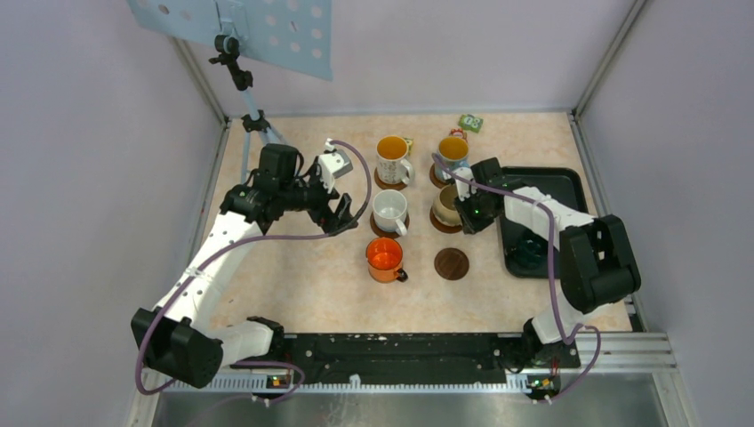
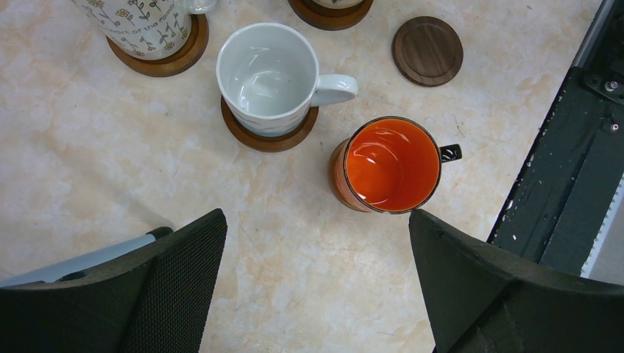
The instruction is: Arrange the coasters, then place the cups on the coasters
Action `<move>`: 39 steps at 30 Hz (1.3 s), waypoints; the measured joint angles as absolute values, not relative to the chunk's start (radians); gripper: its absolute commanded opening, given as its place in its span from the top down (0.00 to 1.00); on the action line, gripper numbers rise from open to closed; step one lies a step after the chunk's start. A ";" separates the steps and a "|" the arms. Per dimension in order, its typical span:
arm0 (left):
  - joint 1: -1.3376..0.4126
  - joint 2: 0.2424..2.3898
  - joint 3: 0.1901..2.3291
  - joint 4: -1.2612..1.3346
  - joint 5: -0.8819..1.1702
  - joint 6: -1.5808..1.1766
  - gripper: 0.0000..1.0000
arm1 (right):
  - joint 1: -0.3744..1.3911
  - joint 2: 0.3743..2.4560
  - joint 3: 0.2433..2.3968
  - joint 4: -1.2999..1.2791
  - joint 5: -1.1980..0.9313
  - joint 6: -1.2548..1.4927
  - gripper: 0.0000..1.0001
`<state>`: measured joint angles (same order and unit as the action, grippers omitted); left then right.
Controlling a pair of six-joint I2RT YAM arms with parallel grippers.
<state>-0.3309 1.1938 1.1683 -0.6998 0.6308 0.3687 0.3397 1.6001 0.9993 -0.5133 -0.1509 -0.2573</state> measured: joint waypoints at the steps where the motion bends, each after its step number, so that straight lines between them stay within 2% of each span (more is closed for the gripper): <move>1: -0.331 1.194 1.168 -0.700 0.631 0.369 0.01 | 0.339 1.600 0.999 -0.514 -0.151 -0.257 0.94; 9: -0.331 1.194 1.168 -0.700 0.630 0.369 0.01 | 0.340 1.600 1.005 -0.531 -0.156 -0.257 0.93; 19: -0.331 1.194 1.166 -0.700 0.630 0.369 0.01 | 0.345 1.600 1.017 -0.568 -0.162 -0.258 0.72; 29: -0.331 1.193 1.161 -0.699 0.623 0.369 0.01 | 0.345 1.600 1.043 -0.571 -0.174 -0.257 0.63; 34: -0.331 1.193 1.155 -0.700 0.619 0.369 0.01 | 0.345 1.600 1.050 -0.576 -0.183 -0.257 0.53; 39: -0.331 1.193 1.155 -0.700 0.619 0.369 0.01 | 0.345 1.598 1.055 -0.598 -0.191 -0.259 0.39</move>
